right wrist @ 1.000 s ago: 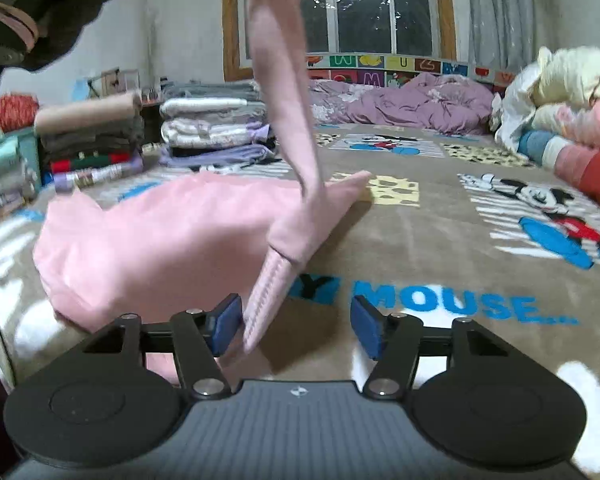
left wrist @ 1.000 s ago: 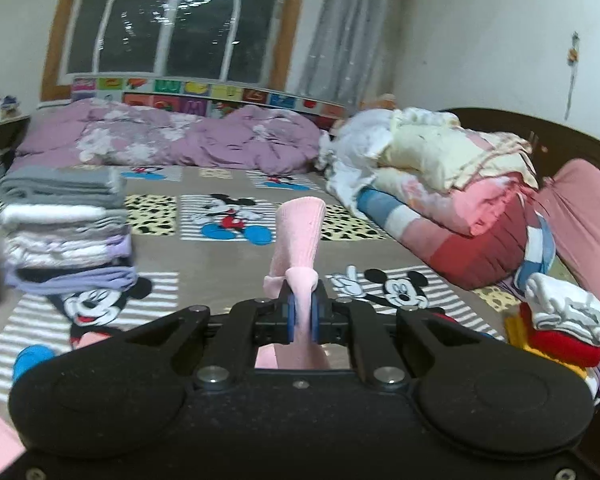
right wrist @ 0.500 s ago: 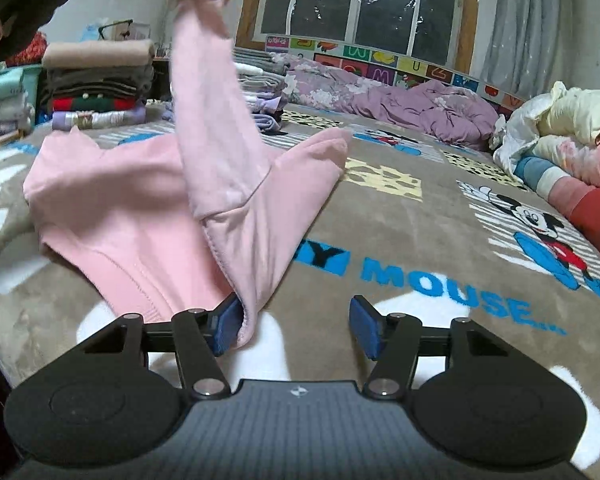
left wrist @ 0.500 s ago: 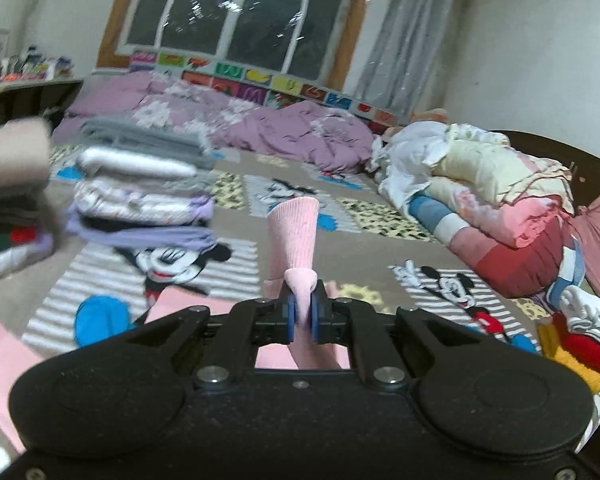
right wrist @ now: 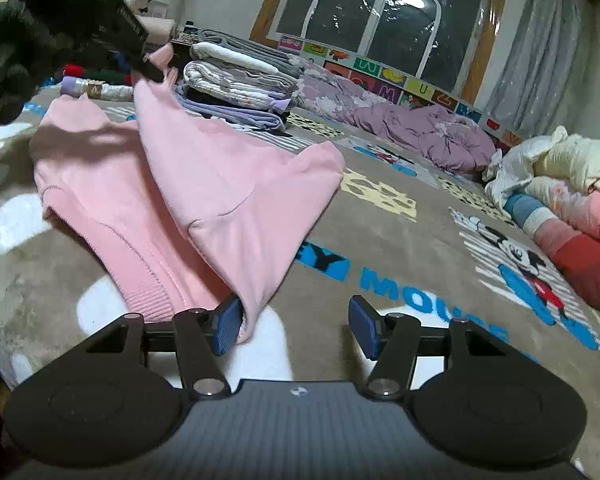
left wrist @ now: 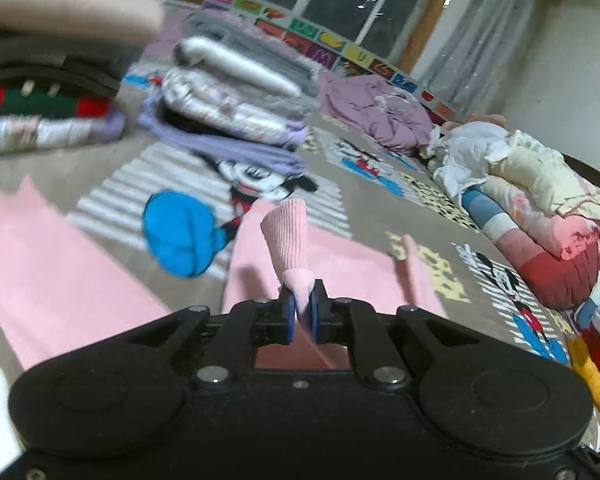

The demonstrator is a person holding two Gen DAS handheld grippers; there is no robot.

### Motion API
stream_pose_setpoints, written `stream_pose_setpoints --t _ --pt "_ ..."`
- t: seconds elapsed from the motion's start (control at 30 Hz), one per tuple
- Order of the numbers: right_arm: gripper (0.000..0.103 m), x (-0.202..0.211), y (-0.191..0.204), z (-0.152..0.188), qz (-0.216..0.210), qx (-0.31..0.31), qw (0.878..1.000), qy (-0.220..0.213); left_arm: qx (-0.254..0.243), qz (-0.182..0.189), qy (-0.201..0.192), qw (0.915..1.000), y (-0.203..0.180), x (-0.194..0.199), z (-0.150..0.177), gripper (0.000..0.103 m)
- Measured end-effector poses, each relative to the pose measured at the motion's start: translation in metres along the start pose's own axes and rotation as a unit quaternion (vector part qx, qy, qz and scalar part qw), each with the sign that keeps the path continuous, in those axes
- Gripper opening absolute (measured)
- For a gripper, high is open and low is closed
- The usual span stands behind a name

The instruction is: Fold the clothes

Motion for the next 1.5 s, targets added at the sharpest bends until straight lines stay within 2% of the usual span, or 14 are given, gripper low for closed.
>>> stream_pose_setpoints --t 0.13,0.27,0.3,0.33,0.4,0.5,0.6,0.7,0.83,0.97,1.1,1.2,1.3,1.5 --pt "0.058 0.003 0.003 0.0 0.005 0.017 1.0 0.003 0.01 -0.008 0.01 0.9999 0.016 -0.006 0.012 0.006" --pt "0.058 0.012 0.006 -0.001 0.002 0.028 1.0 0.0 0.029 0.001 0.013 0.9995 0.026 -0.011 0.014 0.007" --pt "0.058 0.015 0.007 -0.001 0.001 0.031 1.0 -0.001 0.034 0.0 0.014 0.9993 0.028 -0.011 0.014 0.013" --pt "0.059 0.018 0.007 -0.001 -0.002 0.034 0.999 -0.002 0.04 0.0 0.013 0.9991 0.031 -0.01 0.014 0.026" --pt "0.059 0.027 0.011 -0.001 -0.017 0.041 0.999 -0.008 0.048 -0.002 0.004 0.9989 0.036 -0.002 0.013 0.032" --pt "0.06 0.043 0.017 -0.01 -0.03 0.042 0.997 -0.054 0.055 -0.005 -0.018 0.9983 0.041 0.017 0.012 0.047" --pt "0.062 0.053 0.022 -0.019 -0.04 0.036 0.994 -0.091 0.05 -0.024 -0.04 0.9976 0.046 0.035 0.009 0.047" --pt "0.063 0.04 0.023 -0.023 -0.056 0.012 0.993 -0.099 0.031 -0.032 -0.056 0.9974 0.041 0.049 0.001 0.047" --pt "0.063 0.018 0.019 -0.032 -0.068 -0.016 0.992 -0.103 0.002 -0.001 -0.039 0.9992 0.01 0.046 -0.005 0.047" --pt "0.063 0.001 0.021 -0.034 -0.085 -0.031 0.991 -0.098 -0.066 0.022 0.008 0.9975 -0.041 0.018 0.0 0.047" --pt "0.063 -0.008 0.029 -0.033 -0.11 -0.036 0.989 -0.088 -0.104 0.046 0.051 0.9922 -0.084 -0.025 0.001 0.047" --pt "0.064 -0.009 0.033 -0.032 -0.121 -0.033 0.988 -0.089 -0.109 0.06 0.093 0.9879 -0.111 -0.07 -0.001 0.047" --pt "0.065 -0.012 0.036 -0.031 -0.136 -0.034 0.987 -0.085 -0.111 0.053 0.13 0.9838 -0.127 -0.116 0.0 0.047" --pt "0.066 -0.016 0.035 -0.03 -0.153 -0.038 0.985 -0.074 -0.102 0.036 0.17 0.9795 -0.141 -0.181 0.003 0.047"
Point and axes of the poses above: each gripper's, at about its wrist camera, not at the fingertips, and x roughly against the way its jaws point, y to its left, z to its underside, the point moved 5 cm from there along -x, roughly the way its jaws point, and after that the axes turned 11 degrees about x, right-handed, at the moved point
